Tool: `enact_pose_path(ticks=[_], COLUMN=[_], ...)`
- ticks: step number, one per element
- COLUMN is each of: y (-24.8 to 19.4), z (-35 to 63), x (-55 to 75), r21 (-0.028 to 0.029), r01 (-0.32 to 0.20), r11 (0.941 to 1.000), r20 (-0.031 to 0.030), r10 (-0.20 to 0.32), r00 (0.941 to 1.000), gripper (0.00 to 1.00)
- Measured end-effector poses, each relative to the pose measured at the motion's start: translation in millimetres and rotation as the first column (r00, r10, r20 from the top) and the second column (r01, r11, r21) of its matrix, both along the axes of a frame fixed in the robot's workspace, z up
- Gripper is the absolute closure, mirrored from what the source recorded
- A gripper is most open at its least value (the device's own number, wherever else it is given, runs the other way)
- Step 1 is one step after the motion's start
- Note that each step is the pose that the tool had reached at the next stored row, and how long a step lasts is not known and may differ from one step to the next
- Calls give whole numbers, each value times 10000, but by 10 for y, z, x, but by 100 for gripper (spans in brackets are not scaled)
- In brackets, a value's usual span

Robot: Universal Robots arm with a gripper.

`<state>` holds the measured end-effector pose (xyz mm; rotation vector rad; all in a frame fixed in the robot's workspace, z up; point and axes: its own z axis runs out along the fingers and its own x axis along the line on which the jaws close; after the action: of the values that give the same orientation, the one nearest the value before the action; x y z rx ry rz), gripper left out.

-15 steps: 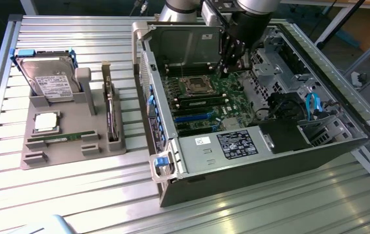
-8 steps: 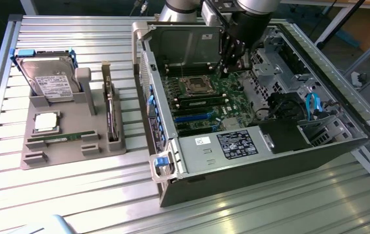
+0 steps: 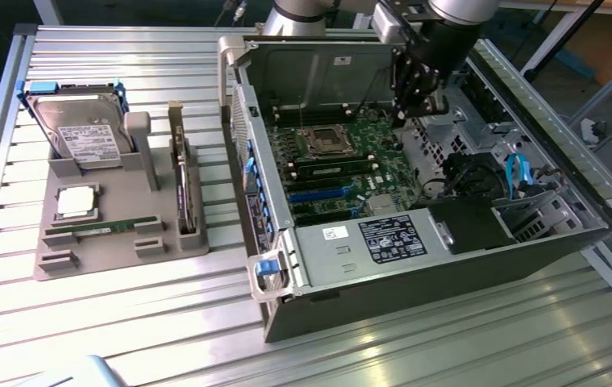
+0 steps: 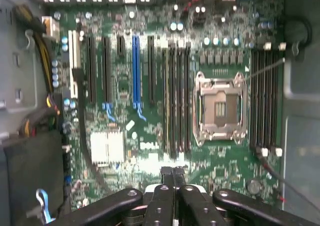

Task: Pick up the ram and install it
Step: 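Insert the ram into the slot, then press down the ram until it locks into place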

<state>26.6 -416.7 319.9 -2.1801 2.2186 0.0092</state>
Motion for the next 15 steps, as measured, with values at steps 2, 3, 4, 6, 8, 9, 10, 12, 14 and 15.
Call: enact_pose_path(ticks=[2,3,4,6,8,9,10,12,14,15], y=[0,0,0,0,0,0,0,0,0,2], z=[0,0,0,0,0,0,0,0,-5,-34], x=[68,90,90,90,90,90,90,90,75,41], r21=[0,-1,-2,-1,-1,-1,-1,-1,-1,1], r01=[0,-1,0,1,0,0,0,0,0,0], r11=[10000,10000,10000,10000,10000,10000,10000,10000,10000,10000], r20=[-8,-9,-9,-9,-9,-9,-9,-9,-9,-9], r10=[0,1,0,-1,0,0,0,0,0,0], r00=[10000,10000,10000,10000,10000,10000,10000,10000,10000,10000], gripper=[90,90,90,90,90,90,90,90,90,90])
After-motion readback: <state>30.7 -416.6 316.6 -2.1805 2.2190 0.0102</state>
